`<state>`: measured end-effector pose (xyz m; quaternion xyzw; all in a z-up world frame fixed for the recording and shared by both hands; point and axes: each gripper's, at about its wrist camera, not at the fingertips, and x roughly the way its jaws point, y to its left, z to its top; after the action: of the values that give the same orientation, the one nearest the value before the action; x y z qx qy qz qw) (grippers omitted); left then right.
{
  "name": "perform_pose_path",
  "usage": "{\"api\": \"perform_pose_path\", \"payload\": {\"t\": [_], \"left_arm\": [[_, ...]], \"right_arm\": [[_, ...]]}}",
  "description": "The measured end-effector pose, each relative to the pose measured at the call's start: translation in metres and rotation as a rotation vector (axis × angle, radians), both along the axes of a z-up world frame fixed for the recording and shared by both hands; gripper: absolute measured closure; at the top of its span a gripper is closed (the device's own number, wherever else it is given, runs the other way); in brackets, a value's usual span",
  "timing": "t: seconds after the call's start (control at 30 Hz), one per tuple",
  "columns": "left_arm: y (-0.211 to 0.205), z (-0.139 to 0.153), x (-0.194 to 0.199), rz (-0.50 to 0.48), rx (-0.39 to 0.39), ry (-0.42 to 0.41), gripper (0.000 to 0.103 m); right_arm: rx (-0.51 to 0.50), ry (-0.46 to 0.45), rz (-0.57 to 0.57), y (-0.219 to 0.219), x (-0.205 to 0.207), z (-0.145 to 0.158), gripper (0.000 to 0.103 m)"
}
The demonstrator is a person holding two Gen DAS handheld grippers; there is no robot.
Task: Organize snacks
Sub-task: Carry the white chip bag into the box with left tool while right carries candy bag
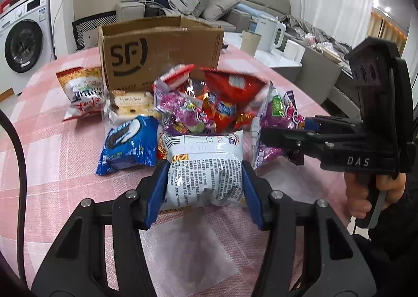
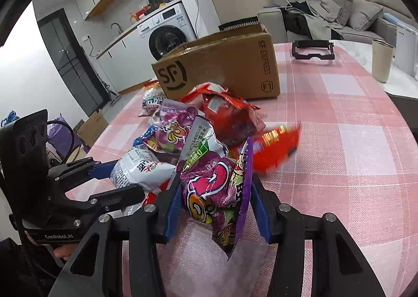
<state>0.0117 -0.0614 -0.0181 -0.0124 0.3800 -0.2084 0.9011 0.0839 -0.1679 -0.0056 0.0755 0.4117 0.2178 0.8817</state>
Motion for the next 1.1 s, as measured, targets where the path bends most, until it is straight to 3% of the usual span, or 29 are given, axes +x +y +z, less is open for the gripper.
{"api": "perform_pose_path", "payload": {"t": [0.43,1.1], "left_arm": [[0.011,0.039,-0.011,0.060,-0.014,-0.093,0.052],[0.025,0.086,0.029,0.197,0.047,-0.175,0.051]], "right_arm": [[0.029,-0.087,-0.016,-0.007,-0.011,0.029,0.054],[0.043,-0.171,-0.023,-0.005,0.020,0.074,0.054]]}}
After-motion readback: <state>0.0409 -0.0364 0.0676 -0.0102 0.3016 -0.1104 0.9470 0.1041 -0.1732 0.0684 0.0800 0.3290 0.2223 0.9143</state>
